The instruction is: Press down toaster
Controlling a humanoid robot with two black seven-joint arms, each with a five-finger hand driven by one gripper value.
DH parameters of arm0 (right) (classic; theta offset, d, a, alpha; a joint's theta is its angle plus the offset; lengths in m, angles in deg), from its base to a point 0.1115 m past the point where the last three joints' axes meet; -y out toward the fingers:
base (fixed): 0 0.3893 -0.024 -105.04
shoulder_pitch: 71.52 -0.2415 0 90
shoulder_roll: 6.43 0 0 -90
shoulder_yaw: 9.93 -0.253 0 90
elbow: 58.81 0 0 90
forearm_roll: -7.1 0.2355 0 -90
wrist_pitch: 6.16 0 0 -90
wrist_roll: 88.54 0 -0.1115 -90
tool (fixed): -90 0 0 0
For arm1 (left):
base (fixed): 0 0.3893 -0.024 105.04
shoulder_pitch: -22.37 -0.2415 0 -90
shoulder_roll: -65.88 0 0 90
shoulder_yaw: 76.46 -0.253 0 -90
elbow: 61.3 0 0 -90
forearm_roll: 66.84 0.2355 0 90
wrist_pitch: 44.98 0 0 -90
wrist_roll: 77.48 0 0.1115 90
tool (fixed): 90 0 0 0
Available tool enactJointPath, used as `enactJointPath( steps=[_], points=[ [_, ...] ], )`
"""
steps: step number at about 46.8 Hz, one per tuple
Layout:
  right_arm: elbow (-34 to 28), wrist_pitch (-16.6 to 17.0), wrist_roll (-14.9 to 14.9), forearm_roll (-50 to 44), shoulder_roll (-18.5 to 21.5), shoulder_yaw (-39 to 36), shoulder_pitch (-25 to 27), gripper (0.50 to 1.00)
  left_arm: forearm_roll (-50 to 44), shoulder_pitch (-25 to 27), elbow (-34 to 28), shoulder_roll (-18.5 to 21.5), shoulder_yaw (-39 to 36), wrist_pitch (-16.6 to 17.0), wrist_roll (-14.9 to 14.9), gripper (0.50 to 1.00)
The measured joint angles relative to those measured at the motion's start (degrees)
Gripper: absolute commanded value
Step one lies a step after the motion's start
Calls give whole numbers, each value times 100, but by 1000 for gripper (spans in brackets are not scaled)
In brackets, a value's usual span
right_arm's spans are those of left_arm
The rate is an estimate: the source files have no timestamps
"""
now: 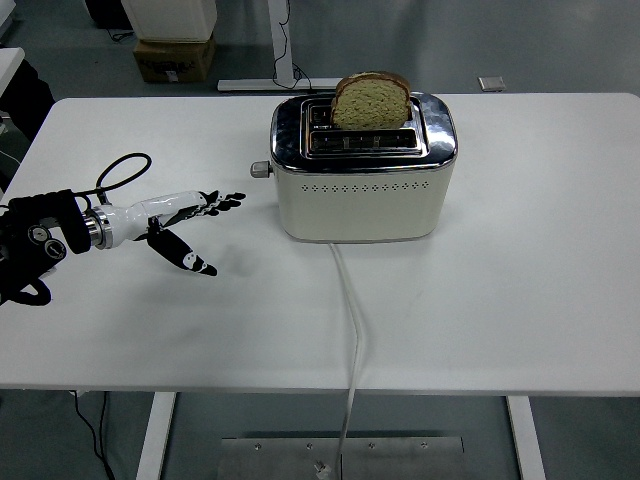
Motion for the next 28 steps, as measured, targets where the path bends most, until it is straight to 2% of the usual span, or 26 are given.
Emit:
enactJointPath(
  steps=[16, 28],
  points=[
    [1, 0, 0, -2, 0, 1, -3, 998, -458, 15, 13, 47, 8, 85, -4, 1000],
    [2, 0, 0, -4, 0, 1, -4, 998, -1221, 17, 329, 82, 17, 205, -9, 1000]
  ],
)
